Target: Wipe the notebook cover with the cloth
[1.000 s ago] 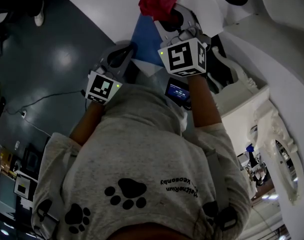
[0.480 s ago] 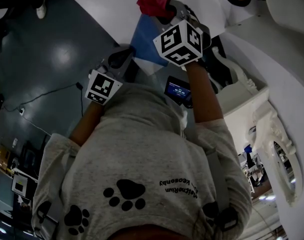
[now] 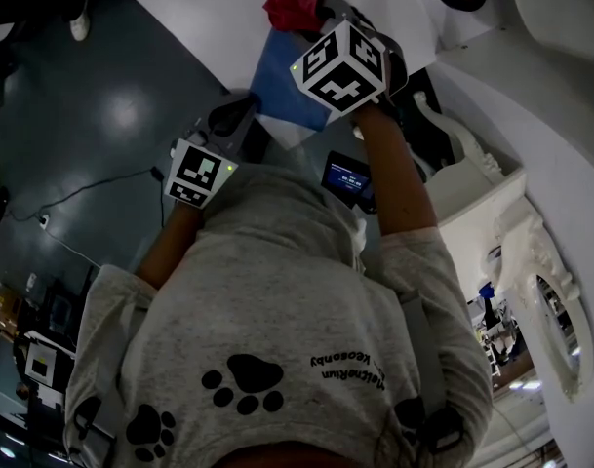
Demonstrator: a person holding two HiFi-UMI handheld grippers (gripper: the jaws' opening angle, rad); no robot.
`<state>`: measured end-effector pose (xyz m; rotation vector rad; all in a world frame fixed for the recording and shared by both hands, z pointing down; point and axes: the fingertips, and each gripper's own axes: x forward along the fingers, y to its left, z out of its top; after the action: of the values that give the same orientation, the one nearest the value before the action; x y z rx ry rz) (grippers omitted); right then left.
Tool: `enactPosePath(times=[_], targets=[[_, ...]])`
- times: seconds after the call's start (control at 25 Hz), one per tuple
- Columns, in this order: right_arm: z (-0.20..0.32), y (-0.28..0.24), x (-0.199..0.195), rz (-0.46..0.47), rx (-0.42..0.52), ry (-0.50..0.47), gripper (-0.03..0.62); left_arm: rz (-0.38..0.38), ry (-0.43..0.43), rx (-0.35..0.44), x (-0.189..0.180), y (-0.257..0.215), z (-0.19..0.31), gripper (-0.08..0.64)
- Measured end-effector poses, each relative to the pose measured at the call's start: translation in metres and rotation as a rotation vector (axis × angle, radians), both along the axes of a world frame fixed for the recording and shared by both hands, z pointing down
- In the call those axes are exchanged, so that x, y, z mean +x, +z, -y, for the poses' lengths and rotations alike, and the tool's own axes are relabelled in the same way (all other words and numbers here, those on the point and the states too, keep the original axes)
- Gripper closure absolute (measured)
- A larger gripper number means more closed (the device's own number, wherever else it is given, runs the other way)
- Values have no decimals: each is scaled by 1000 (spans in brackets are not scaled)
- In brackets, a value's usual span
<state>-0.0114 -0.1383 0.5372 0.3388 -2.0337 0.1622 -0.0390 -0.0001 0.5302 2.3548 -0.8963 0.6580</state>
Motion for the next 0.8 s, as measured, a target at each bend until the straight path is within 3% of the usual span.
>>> enactPosePath(times=[0.8], targets=[[-23, 4, 97, -117, -34, 142, 495, -1, -31, -5, -1, 2, 2, 565]])
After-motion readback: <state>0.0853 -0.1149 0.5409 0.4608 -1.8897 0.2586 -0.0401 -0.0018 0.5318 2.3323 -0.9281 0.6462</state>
